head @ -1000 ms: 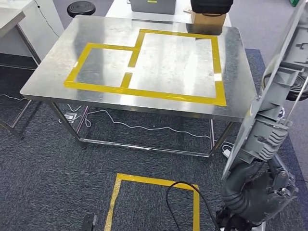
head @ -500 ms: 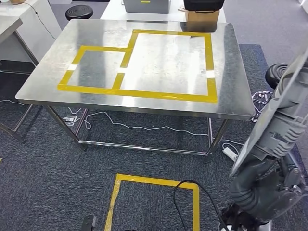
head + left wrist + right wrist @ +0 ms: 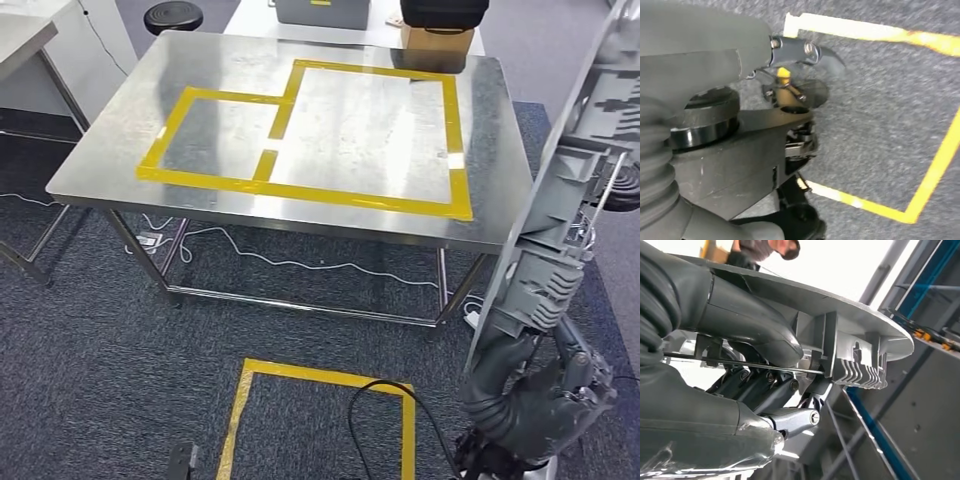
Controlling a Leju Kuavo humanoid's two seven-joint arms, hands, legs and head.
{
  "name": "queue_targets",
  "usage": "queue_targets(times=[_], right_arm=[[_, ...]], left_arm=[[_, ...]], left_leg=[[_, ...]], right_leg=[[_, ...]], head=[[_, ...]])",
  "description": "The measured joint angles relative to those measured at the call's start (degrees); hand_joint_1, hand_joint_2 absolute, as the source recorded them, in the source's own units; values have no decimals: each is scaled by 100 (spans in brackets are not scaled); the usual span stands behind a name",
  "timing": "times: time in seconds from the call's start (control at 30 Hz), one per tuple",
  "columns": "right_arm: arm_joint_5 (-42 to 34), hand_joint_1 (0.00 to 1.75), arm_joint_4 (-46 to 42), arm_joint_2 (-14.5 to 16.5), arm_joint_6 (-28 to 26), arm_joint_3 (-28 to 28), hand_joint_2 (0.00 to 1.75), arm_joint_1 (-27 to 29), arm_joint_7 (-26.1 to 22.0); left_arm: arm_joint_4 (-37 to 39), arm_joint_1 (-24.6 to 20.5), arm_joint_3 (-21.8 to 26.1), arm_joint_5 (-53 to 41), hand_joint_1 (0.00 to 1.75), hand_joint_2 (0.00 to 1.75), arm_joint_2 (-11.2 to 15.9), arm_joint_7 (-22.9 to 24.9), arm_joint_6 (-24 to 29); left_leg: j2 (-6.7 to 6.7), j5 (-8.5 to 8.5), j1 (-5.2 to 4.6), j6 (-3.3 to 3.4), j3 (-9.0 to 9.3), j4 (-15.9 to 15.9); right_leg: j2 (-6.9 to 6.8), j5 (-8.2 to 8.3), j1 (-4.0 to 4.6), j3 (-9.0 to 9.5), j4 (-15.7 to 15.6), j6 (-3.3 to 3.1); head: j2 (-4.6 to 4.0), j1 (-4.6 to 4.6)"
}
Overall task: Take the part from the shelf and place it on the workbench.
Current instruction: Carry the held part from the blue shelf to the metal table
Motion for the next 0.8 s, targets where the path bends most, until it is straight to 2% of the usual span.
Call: queue_targets(times=[0.07,0.1,0.13,0.23,0.3,0.33,0.4,0.43,0.47,0.5,0.57,0.6,0.67,0.77,0.8], right_arm=[[-56,175,30,-11,0,24,175,17,0],[-57,175,37,-16,0,43,175,25,-2],[-48,175,44,-20,0,62,175,34,-4],[-11,175,66,-22,0,93,175,77,-4],[-3,175,74,-21,0,109,175,95,-3],[8,175,76,-21,0,117,175,98,-3],[55,175,85,-22,0,126,175,105,-3],[89,175,93,-22,0,127,175,107,-3],[124,175,103,-22,0,128,175,108,-3],[159,175,114,-22,0,132,175,107,-3],[211,175,128,-22,0,149,175,104,-3],[224,175,133,-23,0,162,175,102,-3],[231,175,146,-28,0,195,175,95,-4],[225,175,182,-42,0,233,175,88,-4],[222,175,195,-46,0,240,175,87,-4]], left_arm=[[0,1,-14,-43,0,175,2,-293,36],[0,-1,-19,-56,0,175,4,-401,44],[0,-2,-21,-60,0,175,8,-475,60],[0,-4,-21,-52,0,175,13,-542,128],[0,-8,-21,-48,0,175,13,-556,138],[0,-8,-21,-43,0,175,14,-559,107],[0,1,-20,-10,0,175,21,-558,-56],[0,9,-17,19,0,175,27,-546,-190],[0,19,-13,46,0,175,33,-528,-323],[0,28,-10,72,0,175,40,-505,-461],[0,39,-2,115,0,175,53,-468,-708],[0,39,1,133,0,175,58,-460,-801],[0,43,8,148,0,175,65,-455,-890],[0,74,24,150,0,175,72,-453,-901],[0,81,29,150,0,175,73,-453,-895]], left_leg=[[-18,-13,-3,-31,13,8],[-26,-20,-15,-59,12,20],[-29,-21,-27,-91,7,27],[-25,-12,-28,-181,-4,20],[-10,-143,-16,-239,-80,184],[-2,-295,-13,-263,-199,438],[3,-644,-11,-288,-564,1186],[3,-738,-11,-291,-715,1487],[3,-722,-11,-287,-785,1610],[4,-605,-12,-273,-752,1528],[16,-236,-17,-219,-424,888],[27,-138,-24,-189,-231,512],[43,-109,-37,-132,1,69],[25,-148,-31,-43,115,-25],[22,-156,-26,-13,169,-30]], right_leg=[[1,358,-14,376,-754,6],[11,462,-19,537,-1072,-13],[22,502,-19,629,-1261,-38],[45,508,-5,642,-1331,-160],[38,520,-14,646,-1343,-235],[32,523,-20,648,-1348,-265],[22,517,-13,643,-1348,-300],[20,515,-10,643,-1347,-305],[22,502,-6,644,-1348,-310],[27,486,-4,650,-1349,-310],[38,435,-1,681,-1351,-298],[40,405,12,693,-1344,-271],[37,390,33,746,-1356,-200],[25,389,30,823,-1316,-94],[21,313,26,778,-1197,-72]], head=[[0,5],[0,5],[0,2],[0,-11],[0,-26],[0,-37],[0,-55],[0,-56],[0,-58],[-1,-60],[0,-64],[-1,-71],[-1,-73],[-1,-65],[-1,-54]])
